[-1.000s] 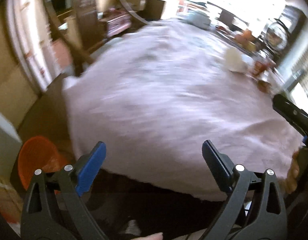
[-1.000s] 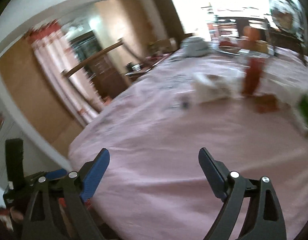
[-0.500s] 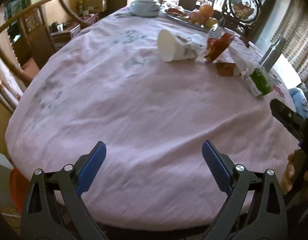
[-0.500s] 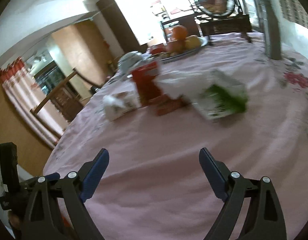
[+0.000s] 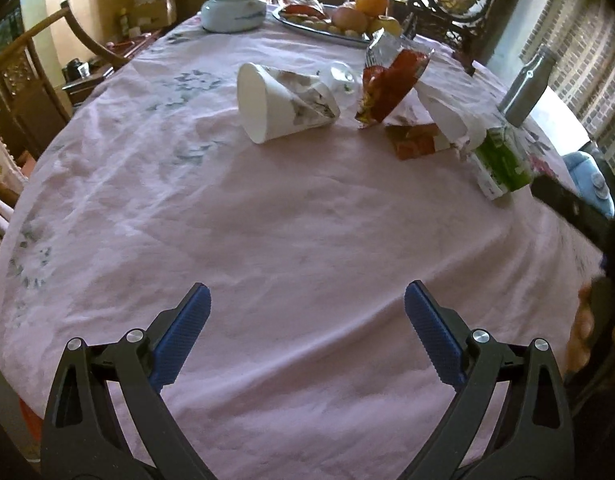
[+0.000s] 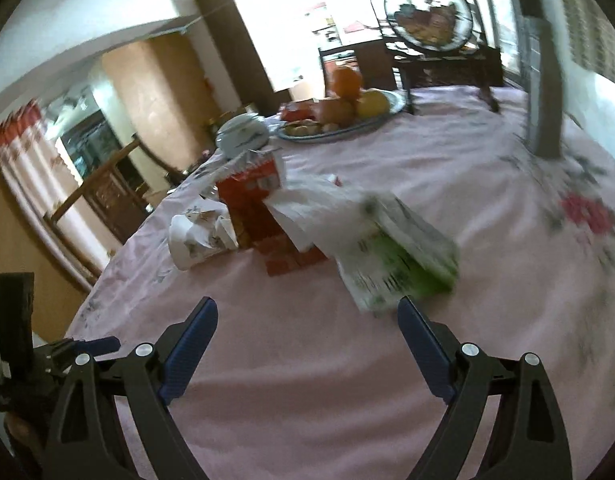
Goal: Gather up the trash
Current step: 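Reach the right tool to the white tissue and close on it, then grasp the silver foil snack bag with the left tool while right holds the tissue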
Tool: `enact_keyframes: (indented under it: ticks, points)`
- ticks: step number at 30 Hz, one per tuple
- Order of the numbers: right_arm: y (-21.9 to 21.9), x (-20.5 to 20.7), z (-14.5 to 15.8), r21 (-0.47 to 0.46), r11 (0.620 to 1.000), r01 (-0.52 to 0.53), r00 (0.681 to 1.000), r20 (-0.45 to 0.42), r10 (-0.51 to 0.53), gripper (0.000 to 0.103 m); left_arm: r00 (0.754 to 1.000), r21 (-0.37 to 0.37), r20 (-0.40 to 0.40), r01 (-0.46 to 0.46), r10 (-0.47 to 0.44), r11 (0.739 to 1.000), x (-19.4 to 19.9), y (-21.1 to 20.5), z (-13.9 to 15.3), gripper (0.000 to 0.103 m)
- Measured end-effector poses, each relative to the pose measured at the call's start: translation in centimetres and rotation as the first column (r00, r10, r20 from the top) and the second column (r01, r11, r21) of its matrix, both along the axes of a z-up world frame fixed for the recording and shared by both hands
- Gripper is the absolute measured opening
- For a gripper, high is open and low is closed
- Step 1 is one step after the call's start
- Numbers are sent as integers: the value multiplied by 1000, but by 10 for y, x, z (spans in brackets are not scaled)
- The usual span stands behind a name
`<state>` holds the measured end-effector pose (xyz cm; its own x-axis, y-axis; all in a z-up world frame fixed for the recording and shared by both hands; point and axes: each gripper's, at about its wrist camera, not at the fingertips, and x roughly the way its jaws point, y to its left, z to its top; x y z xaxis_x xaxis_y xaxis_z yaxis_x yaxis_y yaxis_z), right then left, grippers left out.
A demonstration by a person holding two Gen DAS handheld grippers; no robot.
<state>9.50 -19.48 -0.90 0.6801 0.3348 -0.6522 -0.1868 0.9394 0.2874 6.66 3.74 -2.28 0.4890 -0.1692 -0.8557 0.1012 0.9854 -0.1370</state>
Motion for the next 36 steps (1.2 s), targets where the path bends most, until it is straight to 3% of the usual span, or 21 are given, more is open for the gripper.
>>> enact_keyframes:
  ticks: [7,12,17,19,21,24,36]
  points:
    - [20,52,7,-46,997,-63,998,5,63,88,1000,2,-10,-21,21,1000,10,12,-4,94]
    - [34,85,-1,-135,987,-86,996,-44,80,73,999,-4,-28,-29,29,1000,17,21,-10,94]
    - [47,103,-10,-242,965,-96,995,-60,84,70,999,-17,-38,-31,31,999,20,26,-14,94]
    - [48,109,-15,-259,961,-102,993,-79,84,61,999,-18,-40,-32,31,999,22,26,-15,94]
    - [46,113,-19,-276,957,-88,993,-95,64,36,999,-13,-38,-27,27,1000,23,26,-13,94]
    - [34,111,-14,-210,975,-68,994,-102,47,13,999,-9,-12,-39,39,999,24,29,-6,94]
    - [-8,57,11,-14,1000,-23,1000,-10,23,10,993,63,119,11,-19,998,39,-10,31,94]
